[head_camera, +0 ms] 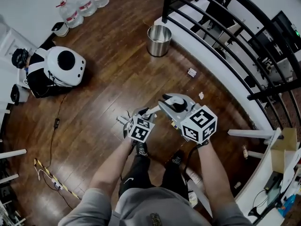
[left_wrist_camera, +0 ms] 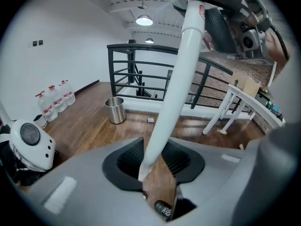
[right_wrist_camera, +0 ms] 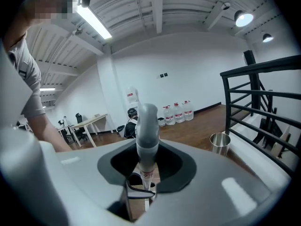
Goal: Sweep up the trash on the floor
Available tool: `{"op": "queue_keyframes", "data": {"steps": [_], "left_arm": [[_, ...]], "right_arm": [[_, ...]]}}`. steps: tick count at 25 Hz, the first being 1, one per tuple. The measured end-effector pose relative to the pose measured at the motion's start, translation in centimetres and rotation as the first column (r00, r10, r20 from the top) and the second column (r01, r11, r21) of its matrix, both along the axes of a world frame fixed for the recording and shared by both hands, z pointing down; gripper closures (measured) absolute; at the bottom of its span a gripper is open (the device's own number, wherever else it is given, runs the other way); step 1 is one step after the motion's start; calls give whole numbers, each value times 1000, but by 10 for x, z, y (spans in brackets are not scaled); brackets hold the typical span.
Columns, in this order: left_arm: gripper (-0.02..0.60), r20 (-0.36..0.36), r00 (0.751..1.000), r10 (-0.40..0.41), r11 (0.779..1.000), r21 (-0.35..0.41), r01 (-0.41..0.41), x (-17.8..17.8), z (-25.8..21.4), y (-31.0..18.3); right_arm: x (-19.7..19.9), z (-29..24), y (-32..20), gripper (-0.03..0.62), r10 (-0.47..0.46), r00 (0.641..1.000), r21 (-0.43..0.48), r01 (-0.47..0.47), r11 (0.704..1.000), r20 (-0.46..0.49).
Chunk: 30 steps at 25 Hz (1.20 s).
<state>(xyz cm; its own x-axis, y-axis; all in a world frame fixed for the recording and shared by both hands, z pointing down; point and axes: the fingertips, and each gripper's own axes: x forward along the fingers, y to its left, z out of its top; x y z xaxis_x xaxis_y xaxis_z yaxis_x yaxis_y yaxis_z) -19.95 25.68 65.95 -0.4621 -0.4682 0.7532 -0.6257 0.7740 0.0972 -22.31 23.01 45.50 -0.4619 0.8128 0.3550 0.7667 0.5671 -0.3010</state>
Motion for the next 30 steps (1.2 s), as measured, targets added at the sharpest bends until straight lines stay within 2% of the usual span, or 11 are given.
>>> {"op": "queue_keyframes", "data": {"steps": [3, 6, 12, 22, 30], "left_arm": [[459, -21, 1000, 13, 1000, -8, -13, -10, 12, 40], [456, -33, 999, 26, 1000, -12, -27, -20, 24, 59], [453, -30, 996, 89, 996, 2, -89, -39, 33, 35], [451, -9, 969, 245, 969, 29, -245, -72, 40, -82], [451, 13, 926, 378, 924, 52, -378, -100, 40, -224]], "right_arm": [[-8, 12, 40, 502, -1, 1000, 28, 2, 1000, -24], [-9, 25, 62, 502, -7, 999, 64, 9, 998, -44], [-24, 34, 40, 503, 77, 996, 108, -72, 992, -43], [-50, 39, -72, 503, 252, 967, 115, -248, 962, -21], [-72, 38, -209, 503, 407, 913, 125, -403, 907, -9]]}}
